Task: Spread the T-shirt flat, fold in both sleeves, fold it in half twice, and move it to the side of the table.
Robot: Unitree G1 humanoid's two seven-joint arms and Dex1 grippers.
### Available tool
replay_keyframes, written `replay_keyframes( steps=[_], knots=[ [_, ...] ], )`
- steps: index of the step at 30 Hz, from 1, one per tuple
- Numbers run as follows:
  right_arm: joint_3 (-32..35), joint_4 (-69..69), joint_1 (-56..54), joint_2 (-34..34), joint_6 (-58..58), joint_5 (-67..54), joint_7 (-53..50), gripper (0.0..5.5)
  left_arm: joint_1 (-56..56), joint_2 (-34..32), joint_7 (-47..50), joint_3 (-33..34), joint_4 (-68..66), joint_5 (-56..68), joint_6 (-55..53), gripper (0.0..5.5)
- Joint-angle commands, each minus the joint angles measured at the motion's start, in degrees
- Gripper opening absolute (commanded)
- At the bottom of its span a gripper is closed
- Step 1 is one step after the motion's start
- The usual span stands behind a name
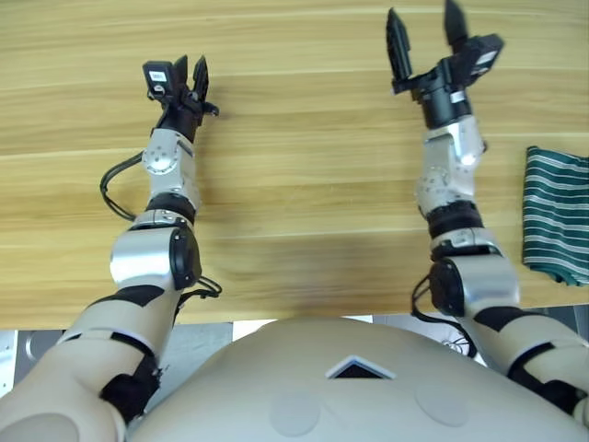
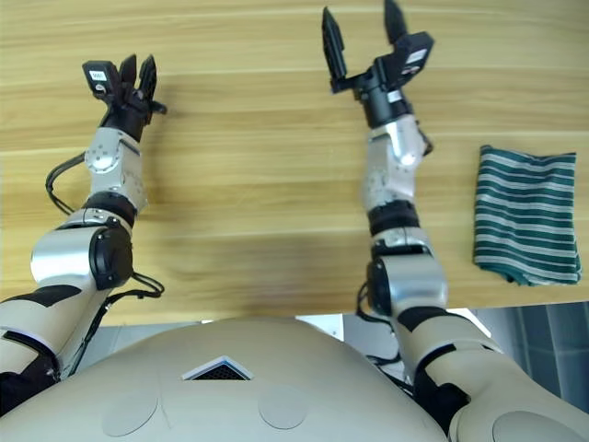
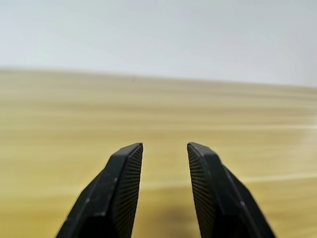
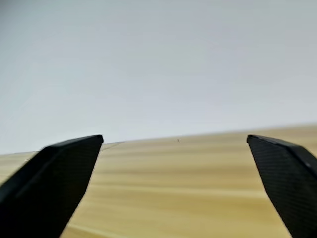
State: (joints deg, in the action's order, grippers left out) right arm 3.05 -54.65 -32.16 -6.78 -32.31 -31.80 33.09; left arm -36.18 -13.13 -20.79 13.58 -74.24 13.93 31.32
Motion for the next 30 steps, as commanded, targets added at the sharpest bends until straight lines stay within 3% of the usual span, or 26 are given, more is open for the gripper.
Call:
replay_keyframes(
  steps=[1,7,11,20,30],
  knots=[
    [0.55,-18.13,-4.76,-0.71,3.05,9.43,-12.54,5.36,-1.36,-1.16,6.57,6.03,-3.3,2.6,-8.65,1.68],
    [-0.05,-22.45,-4.86,-3.66,8.57,20.83,-29.9,5.36,0.65,-1.89,12.02,4.48,-3.3,-3.75,-8.87,1.68],
    [-2.01,-22.8,-3.43,-3.77,10.94,27.95,-35.86,5.36,2.43,-2.19,19.8,-3.48,-3.47,-14.8,-8.21,1.68],
    [1.49,-22.83,-0.26,-4.94,13.93,30.55,-38.24,5.36,3.96,-2.39,28.98,-13.02,-3.36,-27.59,-3.63,1.68],
    [3.28,-22.18,1.22,-4.61,12.77,31.65,-39.29,5.36,5.02,-3.21,28.78,-12.75,-3.36,-27.02,-2.07,1.68]
  ],
)
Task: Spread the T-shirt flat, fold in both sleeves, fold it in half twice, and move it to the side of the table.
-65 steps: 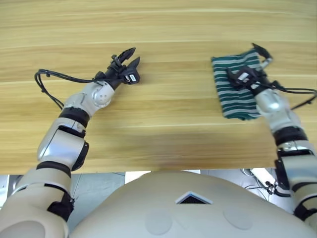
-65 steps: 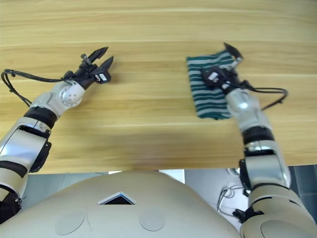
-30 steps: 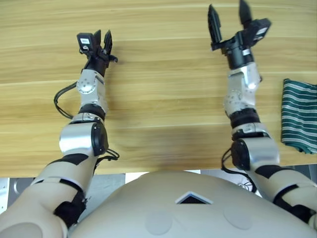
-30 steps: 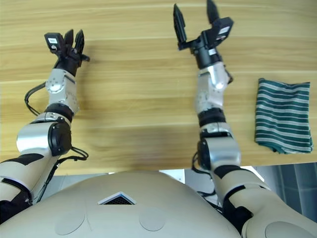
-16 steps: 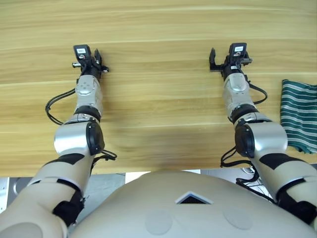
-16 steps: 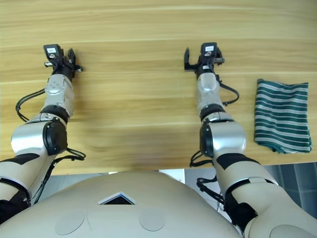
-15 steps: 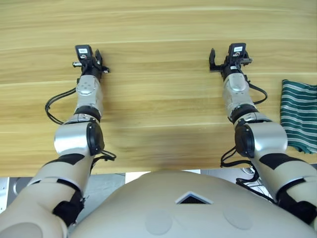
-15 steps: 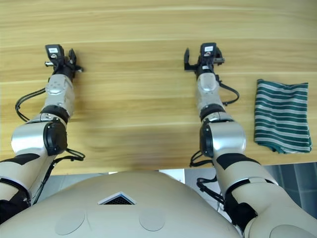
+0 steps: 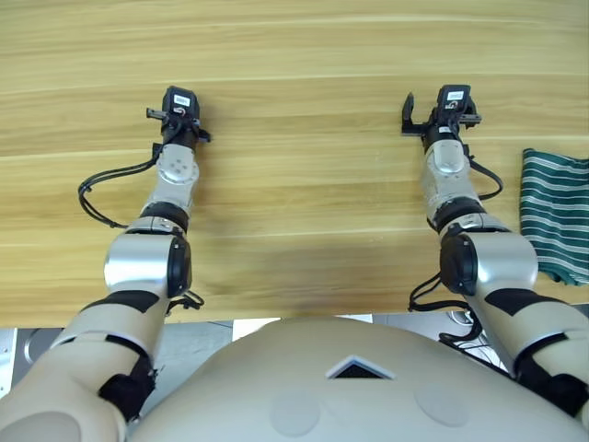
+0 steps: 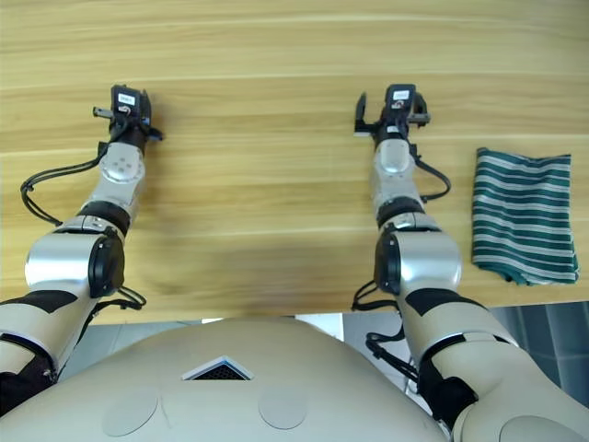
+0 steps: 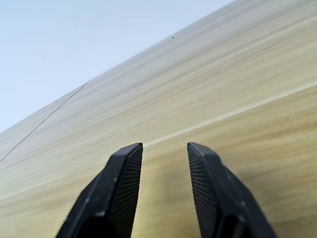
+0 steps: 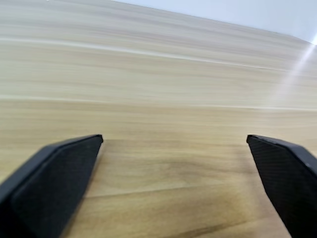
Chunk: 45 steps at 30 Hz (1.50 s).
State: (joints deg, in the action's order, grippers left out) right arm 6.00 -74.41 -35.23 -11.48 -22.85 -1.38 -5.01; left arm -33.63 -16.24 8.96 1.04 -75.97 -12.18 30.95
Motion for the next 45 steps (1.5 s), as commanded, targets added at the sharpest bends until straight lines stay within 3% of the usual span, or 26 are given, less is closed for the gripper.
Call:
replay_keyframes(
  steps=[1,26,45],
  knots=[
    [0.42,-2.35,4.44,0.12,3.09,1.5,-1.36,5.4,2.53,-0.12,-1.3,-0.2,-1.63,-0.85,-1.54,1.88],
    [-0.29,-2.41,4.4,-0.35,2.6,6.39,-5.83,5.4,1.8,0.04,-2.36,0.24,-1.71,-0.84,-1.06,5.36],
    [0.0,-3.31,2.9,-0.95,7.46,7.27,-7.53,5.4,0.39,-0.05,-0.09,-0.6,-2.17,-1.94,-4.21,5.36]
  ],
)
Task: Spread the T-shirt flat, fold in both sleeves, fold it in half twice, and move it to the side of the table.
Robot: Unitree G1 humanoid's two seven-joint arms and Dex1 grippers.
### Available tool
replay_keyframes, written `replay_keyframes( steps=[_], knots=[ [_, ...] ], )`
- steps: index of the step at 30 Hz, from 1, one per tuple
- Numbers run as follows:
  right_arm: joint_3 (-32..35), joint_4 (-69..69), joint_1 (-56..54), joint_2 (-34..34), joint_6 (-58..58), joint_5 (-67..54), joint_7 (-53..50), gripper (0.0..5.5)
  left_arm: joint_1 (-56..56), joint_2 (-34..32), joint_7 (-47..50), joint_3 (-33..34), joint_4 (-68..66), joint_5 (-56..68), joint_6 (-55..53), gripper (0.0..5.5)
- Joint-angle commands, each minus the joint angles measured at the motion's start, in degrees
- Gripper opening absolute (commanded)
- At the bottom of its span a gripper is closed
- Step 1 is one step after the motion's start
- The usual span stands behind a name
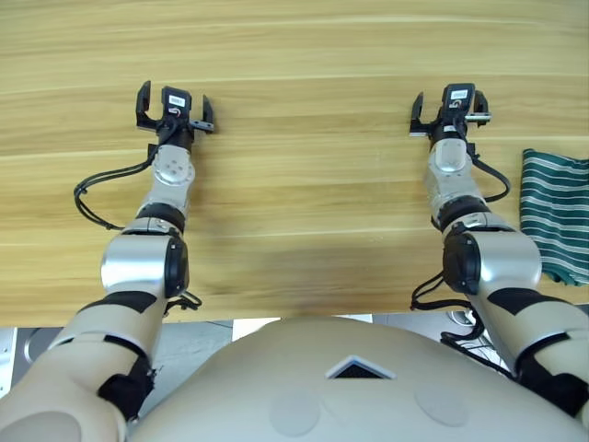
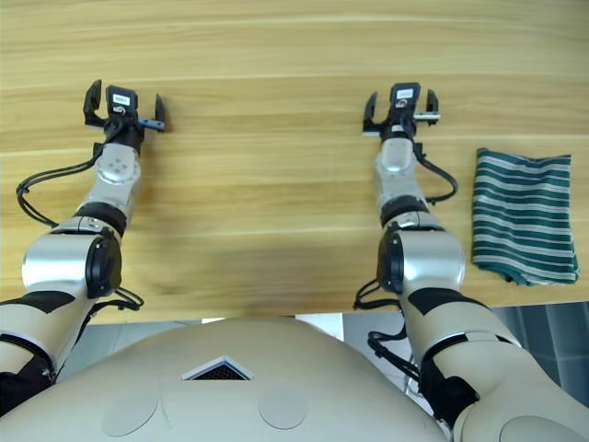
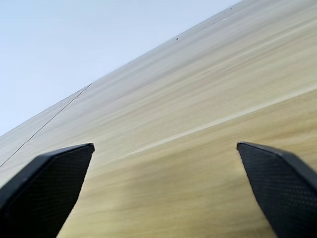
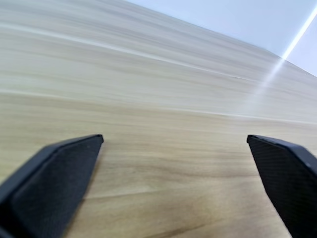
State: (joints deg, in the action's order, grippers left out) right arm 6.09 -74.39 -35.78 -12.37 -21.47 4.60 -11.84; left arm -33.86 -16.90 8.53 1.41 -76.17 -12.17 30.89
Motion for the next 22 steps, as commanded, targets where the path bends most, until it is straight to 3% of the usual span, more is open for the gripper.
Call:
replay_keyframes(
  steps=[1,6,8,22],
  knots=[
    [-0.14,-3.36,3.29,0.0,6.26,1.39,-0.68,5.4,0.48,0.53,0.61,-1.26,-2.02,-2.25,-4.58,5.36],
    [-0.05,-3.37,2.76,0.16,6.48,2.09,-0.75,5.4,0.18,0.4,1.49,-2.16,-2.09,-3.63,-5.4,5.36],
    [0.02,-3.35,2.7,0.13,6.37,2.23,-0.72,5.4,0.12,0.45,1.74,-2.31,-2.11,-4.01,-5.38,4.96],
    [0.21,-3.29,2.48,0.18,5.98,2.88,-0.74,2.86,0.07,0.56,2.28,-2.24,-2.06,-4.52,-4.82,2.62]
  ],
)
